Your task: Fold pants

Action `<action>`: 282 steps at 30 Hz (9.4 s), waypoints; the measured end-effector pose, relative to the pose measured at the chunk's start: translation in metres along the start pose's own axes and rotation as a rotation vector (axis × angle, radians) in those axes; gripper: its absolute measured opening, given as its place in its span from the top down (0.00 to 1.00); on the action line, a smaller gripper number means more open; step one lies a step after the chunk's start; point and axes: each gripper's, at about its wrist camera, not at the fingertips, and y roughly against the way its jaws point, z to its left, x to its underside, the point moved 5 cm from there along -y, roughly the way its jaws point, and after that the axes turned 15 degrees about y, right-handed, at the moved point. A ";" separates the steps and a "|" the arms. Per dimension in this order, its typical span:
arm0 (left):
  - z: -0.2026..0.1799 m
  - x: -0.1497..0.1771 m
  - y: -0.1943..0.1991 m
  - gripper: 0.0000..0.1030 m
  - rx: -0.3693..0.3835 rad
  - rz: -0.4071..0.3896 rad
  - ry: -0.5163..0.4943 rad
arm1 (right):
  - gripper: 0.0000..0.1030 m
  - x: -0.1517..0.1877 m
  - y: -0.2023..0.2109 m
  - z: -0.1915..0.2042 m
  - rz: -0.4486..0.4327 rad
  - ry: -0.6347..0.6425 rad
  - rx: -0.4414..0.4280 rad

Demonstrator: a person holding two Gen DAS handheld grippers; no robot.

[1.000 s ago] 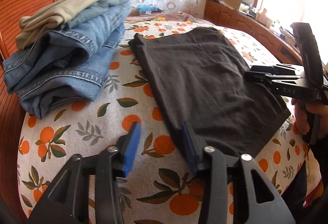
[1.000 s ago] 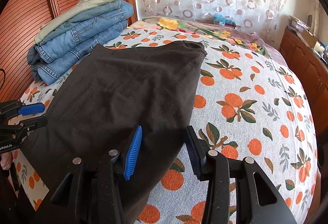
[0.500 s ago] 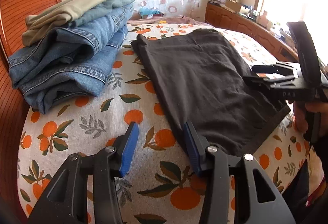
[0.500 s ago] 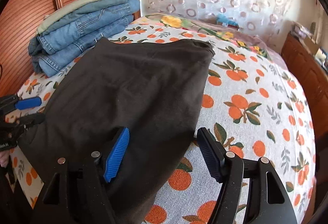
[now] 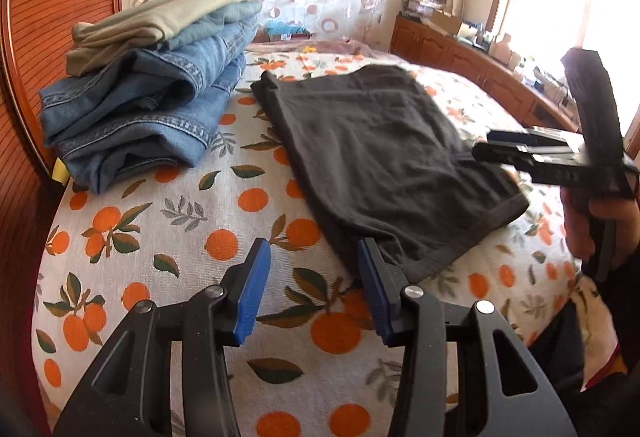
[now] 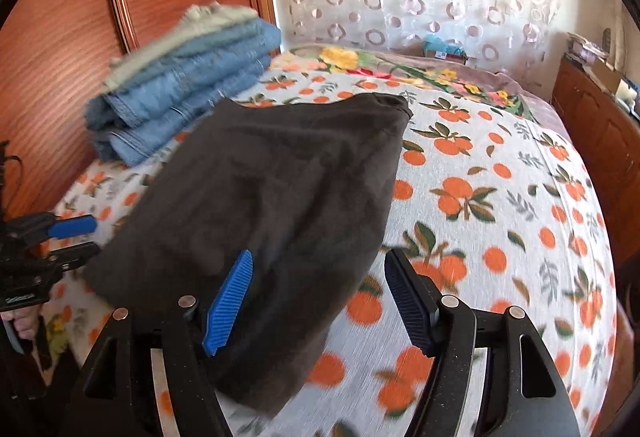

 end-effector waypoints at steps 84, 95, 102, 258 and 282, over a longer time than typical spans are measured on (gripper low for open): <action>-0.047 -0.066 -0.008 0.90 0.139 -0.039 -0.013 | 0.90 -0.009 0.052 0.001 -0.114 -0.046 -0.048; -0.033 -0.110 -0.064 0.90 0.090 -0.004 -0.002 | 0.90 -0.052 -0.027 -0.032 -0.046 -0.042 -0.057; -0.022 -0.117 -0.083 0.86 0.067 0.012 0.013 | 0.90 -0.069 -0.060 -0.049 -0.036 -0.056 -0.087; -0.026 -0.131 -0.113 0.54 -0.024 0.060 -0.108 | 0.73 -0.048 -0.032 -0.052 0.013 0.024 -0.061; -0.021 -0.127 -0.102 0.62 -0.014 0.016 -0.070 | 0.64 -0.055 -0.063 -0.064 0.015 0.004 -0.029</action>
